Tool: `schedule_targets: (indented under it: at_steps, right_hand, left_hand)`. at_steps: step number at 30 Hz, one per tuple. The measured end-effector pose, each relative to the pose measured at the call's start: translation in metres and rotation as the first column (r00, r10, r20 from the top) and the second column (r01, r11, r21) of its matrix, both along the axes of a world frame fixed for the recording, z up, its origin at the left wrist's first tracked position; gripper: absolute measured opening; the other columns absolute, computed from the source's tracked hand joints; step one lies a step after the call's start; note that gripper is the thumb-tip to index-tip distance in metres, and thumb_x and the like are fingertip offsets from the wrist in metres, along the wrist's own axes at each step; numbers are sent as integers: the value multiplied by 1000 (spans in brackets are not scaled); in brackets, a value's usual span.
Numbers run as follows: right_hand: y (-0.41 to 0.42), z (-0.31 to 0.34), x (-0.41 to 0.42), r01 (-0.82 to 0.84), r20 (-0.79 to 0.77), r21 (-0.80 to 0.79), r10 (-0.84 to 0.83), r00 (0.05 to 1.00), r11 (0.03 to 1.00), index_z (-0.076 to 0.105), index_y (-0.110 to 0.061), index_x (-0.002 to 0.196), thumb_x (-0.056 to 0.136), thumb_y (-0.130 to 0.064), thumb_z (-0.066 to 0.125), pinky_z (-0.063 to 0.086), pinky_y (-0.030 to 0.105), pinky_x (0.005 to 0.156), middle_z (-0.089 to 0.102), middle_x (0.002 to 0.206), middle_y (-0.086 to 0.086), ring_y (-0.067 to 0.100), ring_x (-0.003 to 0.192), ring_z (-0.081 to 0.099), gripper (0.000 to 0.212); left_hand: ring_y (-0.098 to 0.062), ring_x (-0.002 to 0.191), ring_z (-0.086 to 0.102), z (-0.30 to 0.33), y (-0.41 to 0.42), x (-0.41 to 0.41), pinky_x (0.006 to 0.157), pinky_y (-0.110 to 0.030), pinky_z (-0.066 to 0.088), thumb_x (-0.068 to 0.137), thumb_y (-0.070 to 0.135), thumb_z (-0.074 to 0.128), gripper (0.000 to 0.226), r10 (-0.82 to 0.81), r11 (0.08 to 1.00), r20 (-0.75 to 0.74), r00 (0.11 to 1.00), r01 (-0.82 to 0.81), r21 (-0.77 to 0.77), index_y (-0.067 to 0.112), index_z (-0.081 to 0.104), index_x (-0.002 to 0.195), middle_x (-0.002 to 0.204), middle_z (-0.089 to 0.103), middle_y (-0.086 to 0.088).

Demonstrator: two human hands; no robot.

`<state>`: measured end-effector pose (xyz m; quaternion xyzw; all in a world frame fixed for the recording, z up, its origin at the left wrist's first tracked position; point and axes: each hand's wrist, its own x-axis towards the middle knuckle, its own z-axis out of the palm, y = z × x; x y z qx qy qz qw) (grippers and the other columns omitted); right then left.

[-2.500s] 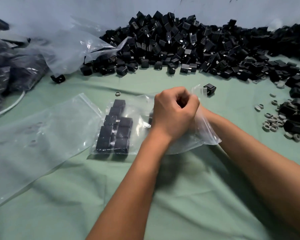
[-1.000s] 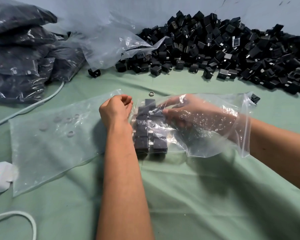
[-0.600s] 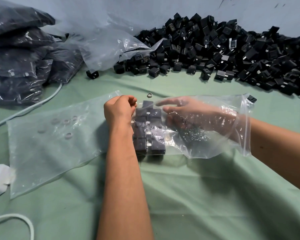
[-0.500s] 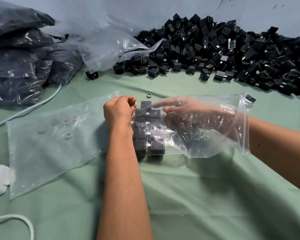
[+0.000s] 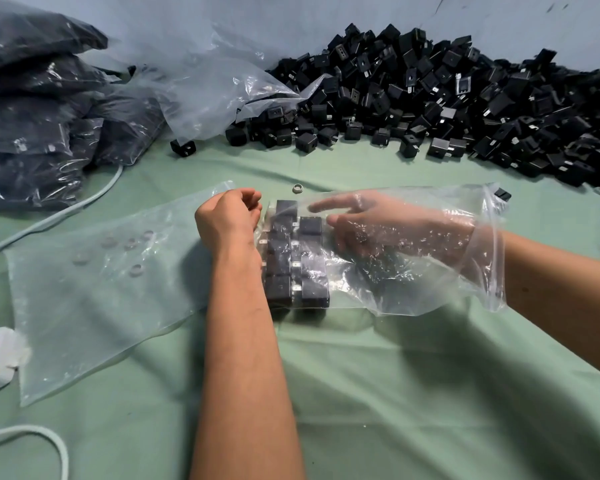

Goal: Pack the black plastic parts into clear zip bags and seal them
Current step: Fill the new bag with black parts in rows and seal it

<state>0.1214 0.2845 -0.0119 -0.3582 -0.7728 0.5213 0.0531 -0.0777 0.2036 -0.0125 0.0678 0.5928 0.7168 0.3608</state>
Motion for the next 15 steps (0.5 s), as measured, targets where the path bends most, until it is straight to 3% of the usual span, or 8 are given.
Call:
schedule_targets:
  at_steps: [1, 2, 4, 7, 9, 12, 15]
  right_hand:
    - [-1, -1, 4, 4, 2, 38, -4, 1000, 999, 60, -30, 129, 93, -42, 62, 58, 53, 91, 76, 108, 13, 37, 96, 72, 38]
    - [-2, -3, 9, 7, -10, 58, -7, 1000, 998, 63, -30, 117, 81, -53, 67, 60, 46, 93, 77, 106, 5, 32, 101, 74, 43]
    - [-3, -5, 20, -2, -43, -1, 2, 999, 1000, 68, -25, 102, 73, -59, 76, 64, 33, 79, 79, 100, 3, 29, 96, 76, 46]
    - [-8, -6, 34, -227, -22, -58, 226, 974, 972, 76, -24, 98, 88, -50, 78, 58, 22, 58, 79, 89, 7, 18, 70, 75, 28]
    - [-14, -7, 35, -336, -33, -95, 334, 942, 937, 80, -21, 102, 93, -43, 76, 56, 24, 56, 79, 87, 7, 17, 66, 73, 24]
    - [-23, -4, 27, -374, -82, -143, 366, 927, 916, 80, -13, 110, 97, -28, 72, 53, 22, 53, 79, 87, 6, 11, 64, 69, 21]
    - [-26, 2, 21, -391, -112, -156, 377, 919, 907, 71, 1, 120, 103, -2, 59, 48, 9, 48, 77, 77, -10, -2, 53, 65, 21]
  left_hand:
    - [-31, 91, 76, 0, 0, -1, 82, -32, 63, 88, -3, 53, 23, 25, 1000, 18, 1000, -25, 8, 4, 70, 74, 86, 76, -18]
    - [-31, 93, 76, 0, -1, -2, 82, -32, 64, 88, -3, 53, 23, 50, 998, 42, 998, -51, 21, 3, 70, 74, 85, 76, -18]
    - [-31, 94, 76, 1, -2, -6, 80, -32, 64, 87, -3, 52, 24, 101, 993, 99, 990, -106, 45, 2, 69, 72, 79, 75, -16]
    - [-30, 93, 77, 3, -4, -11, 80, -34, 64, 89, -2, 48, 25, 134, 984, 212, 968, -155, 87, -1, 68, 73, 77, 75, -16]
    - [-28, 89, 77, 5, -6, -13, 79, -35, 64, 91, -2, 44, 27, 142, 976, 284, 948, -182, 122, -2, 65, 75, 78, 74, -17]
    - [-24, 77, 76, 6, -9, -14, 77, -35, 65, 91, -3, 40, 28, 169, 961, 337, 926, -231, 152, -2, 63, 75, 74, 74, -16]
    - [-23, 74, 76, 7, -12, -15, 77, -35, 65, 91, -3, 40, 27, 177, 956, 358, 917, -247, 160, -3, 64, 79, 73, 74, -16]
